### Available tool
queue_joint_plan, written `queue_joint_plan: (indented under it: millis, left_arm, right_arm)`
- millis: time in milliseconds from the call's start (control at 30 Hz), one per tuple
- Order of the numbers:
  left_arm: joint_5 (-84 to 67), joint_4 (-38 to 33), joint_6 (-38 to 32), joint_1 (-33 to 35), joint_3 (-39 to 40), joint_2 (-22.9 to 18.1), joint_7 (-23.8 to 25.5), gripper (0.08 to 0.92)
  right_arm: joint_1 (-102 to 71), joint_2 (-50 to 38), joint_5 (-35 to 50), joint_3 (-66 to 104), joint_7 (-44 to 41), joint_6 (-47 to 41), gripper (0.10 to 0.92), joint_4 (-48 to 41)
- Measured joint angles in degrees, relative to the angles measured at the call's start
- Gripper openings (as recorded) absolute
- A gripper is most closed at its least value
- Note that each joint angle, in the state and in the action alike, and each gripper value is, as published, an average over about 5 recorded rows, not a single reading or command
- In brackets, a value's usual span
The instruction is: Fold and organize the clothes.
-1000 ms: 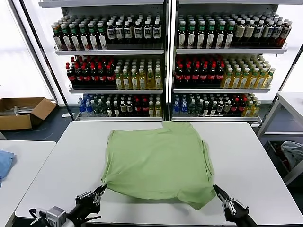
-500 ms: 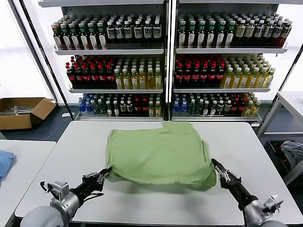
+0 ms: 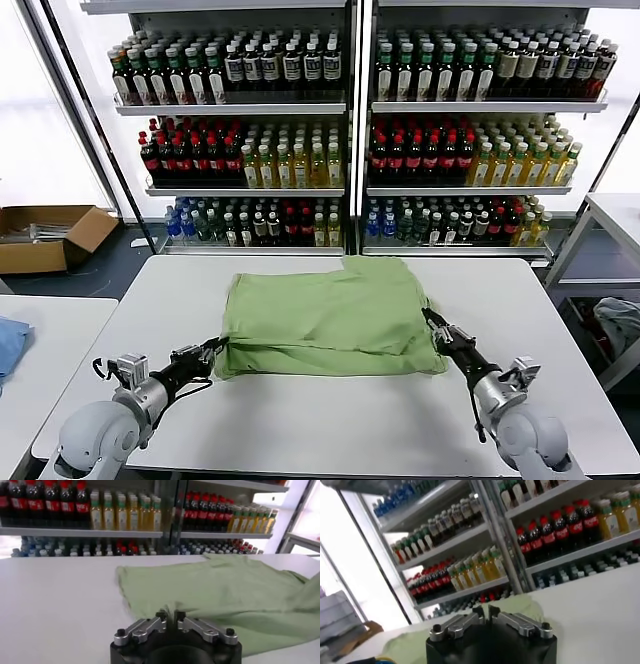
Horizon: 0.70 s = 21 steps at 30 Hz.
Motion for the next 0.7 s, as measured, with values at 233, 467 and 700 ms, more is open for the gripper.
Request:
queue_joint_plan:
  millis: [233, 467, 700]
  left_arm:
    - [2.14, 0.73, -0.66, 0.37, -1.24, -0.52, -0.52, 0.577]
    - [4.46, -0.82, -0.89, 2.65, -1.63, -1.69, -1.10, 0.770]
    - [6.00, -0.88, -1.24, 5.16, -0.51, -3.70, -2.17, 0.822]
  right_arm:
    - [-1.33, -0.18, -2.62, 2.06, 2.40, -0.76, 0.579, 2.03]
    - [-7.02, 0.16, -7.21, 4.77, 3.82, -1.09, 0.772, 6.48]
    - [-13.26, 1.76, -12.97, 5.41, 4.77, -1.81, 0.822, 9.22]
